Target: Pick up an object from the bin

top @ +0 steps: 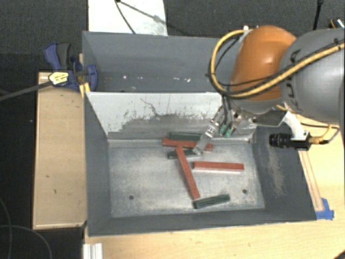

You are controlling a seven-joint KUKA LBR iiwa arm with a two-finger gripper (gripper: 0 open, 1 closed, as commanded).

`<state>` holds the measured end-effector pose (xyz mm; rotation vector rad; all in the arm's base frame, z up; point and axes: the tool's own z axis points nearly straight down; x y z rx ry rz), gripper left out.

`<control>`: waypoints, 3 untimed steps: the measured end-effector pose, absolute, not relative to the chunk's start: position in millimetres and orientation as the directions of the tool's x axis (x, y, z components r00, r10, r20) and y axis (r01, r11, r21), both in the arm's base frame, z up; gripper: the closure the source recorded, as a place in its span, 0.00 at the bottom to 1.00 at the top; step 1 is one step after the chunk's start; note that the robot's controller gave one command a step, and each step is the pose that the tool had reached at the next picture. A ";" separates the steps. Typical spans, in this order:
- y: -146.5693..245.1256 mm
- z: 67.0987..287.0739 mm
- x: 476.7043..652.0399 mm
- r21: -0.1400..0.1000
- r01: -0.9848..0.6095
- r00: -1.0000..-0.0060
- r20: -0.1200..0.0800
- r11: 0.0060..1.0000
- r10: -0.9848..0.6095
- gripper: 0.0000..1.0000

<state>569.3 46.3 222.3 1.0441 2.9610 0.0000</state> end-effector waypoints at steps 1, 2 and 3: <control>2.4 97.4 530.7 -0.006 0.667 -0.745 0.005 0.745 0.667 0.00; -23.0 68.4 562.9 0.001 0.659 -0.752 -0.003 0.752 0.659 0.00; -21.1 70.5 562.2 0.001 0.659 -0.752 -0.002 0.753 0.659 1.00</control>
Offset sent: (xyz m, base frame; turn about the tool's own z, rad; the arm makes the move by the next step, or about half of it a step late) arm -0.0360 -0.0419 -0.1206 0.0485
